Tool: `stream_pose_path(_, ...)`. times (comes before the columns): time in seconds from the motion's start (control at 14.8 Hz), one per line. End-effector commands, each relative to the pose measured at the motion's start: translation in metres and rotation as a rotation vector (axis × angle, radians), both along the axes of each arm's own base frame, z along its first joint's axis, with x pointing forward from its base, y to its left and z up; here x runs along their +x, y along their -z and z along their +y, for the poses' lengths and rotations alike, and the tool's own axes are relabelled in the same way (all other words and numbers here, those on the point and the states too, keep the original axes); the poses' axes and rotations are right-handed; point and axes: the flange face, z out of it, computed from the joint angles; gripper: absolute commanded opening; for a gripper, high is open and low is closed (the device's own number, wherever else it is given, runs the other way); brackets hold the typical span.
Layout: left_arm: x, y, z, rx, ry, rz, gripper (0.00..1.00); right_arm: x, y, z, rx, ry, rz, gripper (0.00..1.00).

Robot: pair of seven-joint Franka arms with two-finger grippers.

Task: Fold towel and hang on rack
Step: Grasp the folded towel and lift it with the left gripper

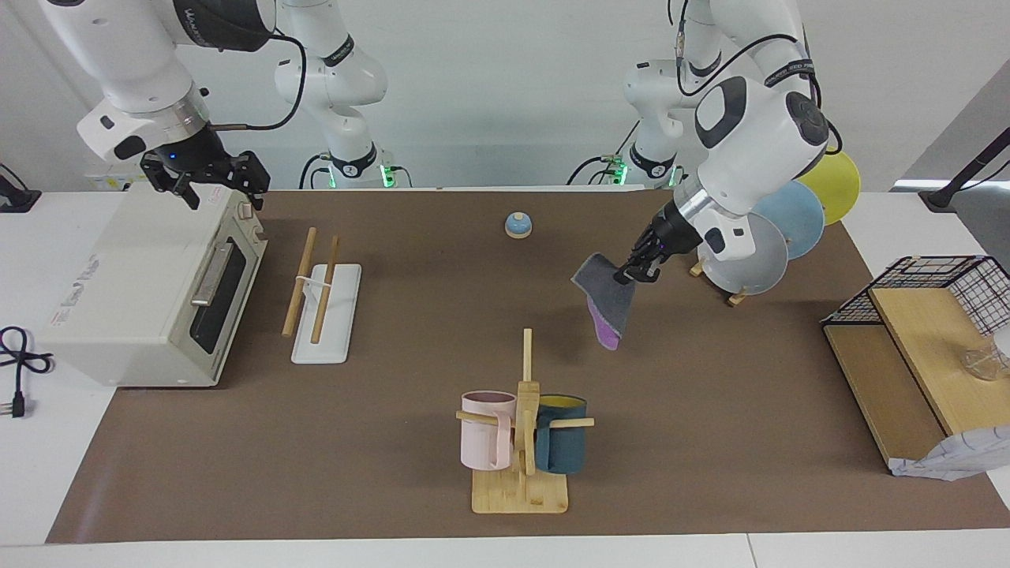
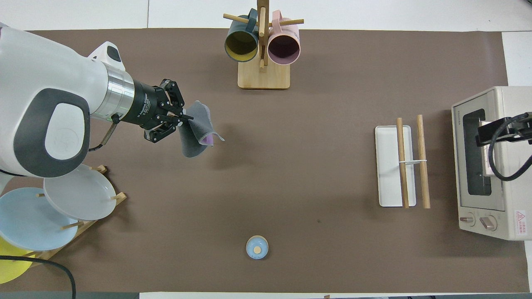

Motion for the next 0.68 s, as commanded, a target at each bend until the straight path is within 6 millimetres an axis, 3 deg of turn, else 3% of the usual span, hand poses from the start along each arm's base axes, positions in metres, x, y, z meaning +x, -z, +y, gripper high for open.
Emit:
stream_pose_path(0.0,-0.024,-0.04,-0.017,-0.084,-0.129,0.031,0.0,-0.008,0.004,0.007,0.021,-0.039,0.008,1.0)
stream_pose_path(0.07,-0.027,-0.041,-0.021,-0.096,-0.174,0.056,0.0,-0.011,0.008,0.014,0.022,-0.047,0.009,1.0)
stream_pose_path(0.2,-0.038,-0.046,-0.053,-0.119,-0.255,0.089,0.0,-0.012,0.01,0.03,0.098,-0.002,0.003,1.0)
stream_pose_path(0.41,-0.05,-0.048,-0.087,-0.17,-0.398,0.125,0.0,-0.012,0.01,0.035,0.273,0.361,0.041,1.0)
stream_pose_path(0.61,-0.073,-0.049,-0.124,-0.213,-0.469,0.136,0.0,-0.012,0.008,0.05,0.32,0.54,0.074,1.0)
